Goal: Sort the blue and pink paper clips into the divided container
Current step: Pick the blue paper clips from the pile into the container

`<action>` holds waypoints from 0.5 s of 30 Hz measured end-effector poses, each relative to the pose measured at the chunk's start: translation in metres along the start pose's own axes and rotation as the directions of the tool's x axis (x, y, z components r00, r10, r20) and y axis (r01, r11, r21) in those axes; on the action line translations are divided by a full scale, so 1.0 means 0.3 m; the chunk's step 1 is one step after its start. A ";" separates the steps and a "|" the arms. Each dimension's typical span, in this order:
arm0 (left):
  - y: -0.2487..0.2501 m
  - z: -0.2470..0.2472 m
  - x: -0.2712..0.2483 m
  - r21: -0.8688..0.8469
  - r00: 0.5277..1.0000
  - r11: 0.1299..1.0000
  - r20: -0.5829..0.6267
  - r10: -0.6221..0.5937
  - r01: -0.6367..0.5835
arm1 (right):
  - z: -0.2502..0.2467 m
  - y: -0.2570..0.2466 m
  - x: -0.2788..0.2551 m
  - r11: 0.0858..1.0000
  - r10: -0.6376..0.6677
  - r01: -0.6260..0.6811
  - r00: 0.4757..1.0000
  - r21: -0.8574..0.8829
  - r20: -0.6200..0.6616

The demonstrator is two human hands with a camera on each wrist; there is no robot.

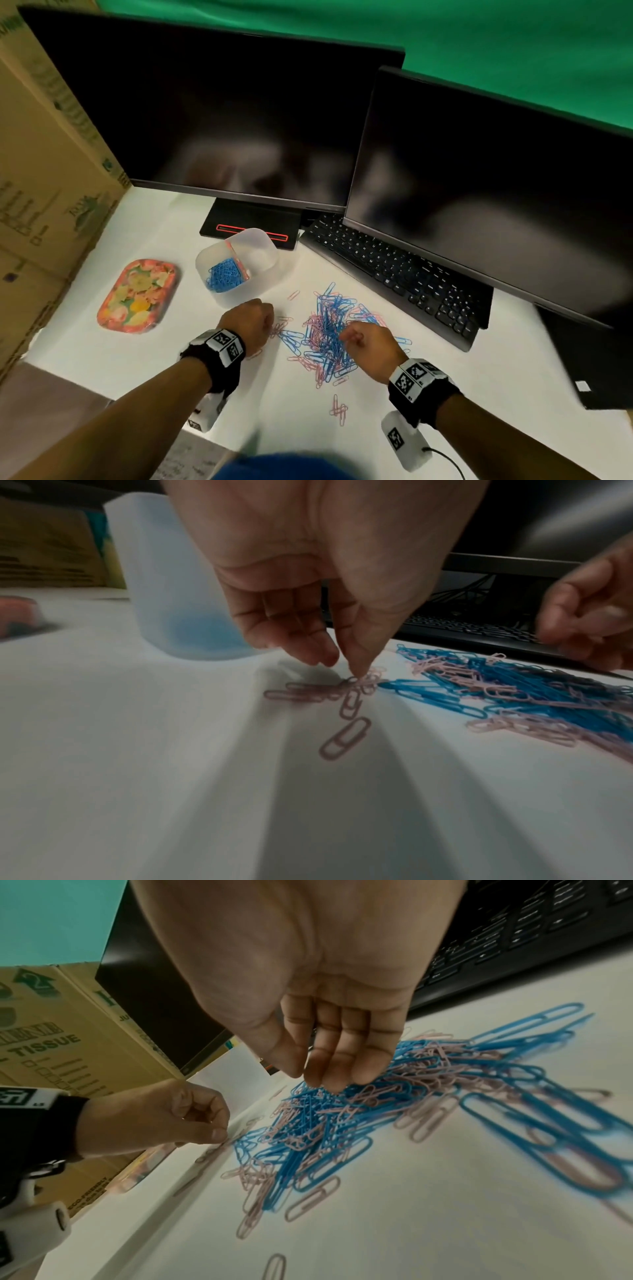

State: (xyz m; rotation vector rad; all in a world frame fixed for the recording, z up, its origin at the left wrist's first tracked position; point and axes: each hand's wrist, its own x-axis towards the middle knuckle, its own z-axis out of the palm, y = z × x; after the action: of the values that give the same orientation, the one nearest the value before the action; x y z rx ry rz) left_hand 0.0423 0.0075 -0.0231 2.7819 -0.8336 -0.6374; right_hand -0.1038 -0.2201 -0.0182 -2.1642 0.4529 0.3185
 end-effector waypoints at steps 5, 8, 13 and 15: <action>0.049 0.007 -0.011 -0.021 0.991 0.992 0.048 0.124 -0.123 | -0.003 0.004 -0.013 1.000 -0.005 0.005 1.000 -0.008 0.007; 0.093 0.016 -0.005 0.051 0.971 0.975 0.117 0.209 -0.216 | -0.002 0.004 -0.019 1.000 -0.013 0.013 1.000 -0.009 0.003; 0.122 0.019 0.012 0.197 0.958 0.944 0.167 0.232 -0.263 | -0.012 -0.001 -0.034 1.000 -0.013 0.013 1.000 -0.025 0.006; 0.125 0.021 0.014 0.221 0.958 0.940 0.180 0.223 -0.261 | -0.015 0.001 -0.038 1.000 -0.008 0.008 1.000 -0.016 0.010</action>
State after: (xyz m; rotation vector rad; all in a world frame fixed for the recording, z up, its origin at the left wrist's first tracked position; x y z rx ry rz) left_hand 0.0245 -0.0263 -0.0198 2.7958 -1.3473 -0.7552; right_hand -0.1140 -0.2215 -0.0114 -2.1789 0.4374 0.3288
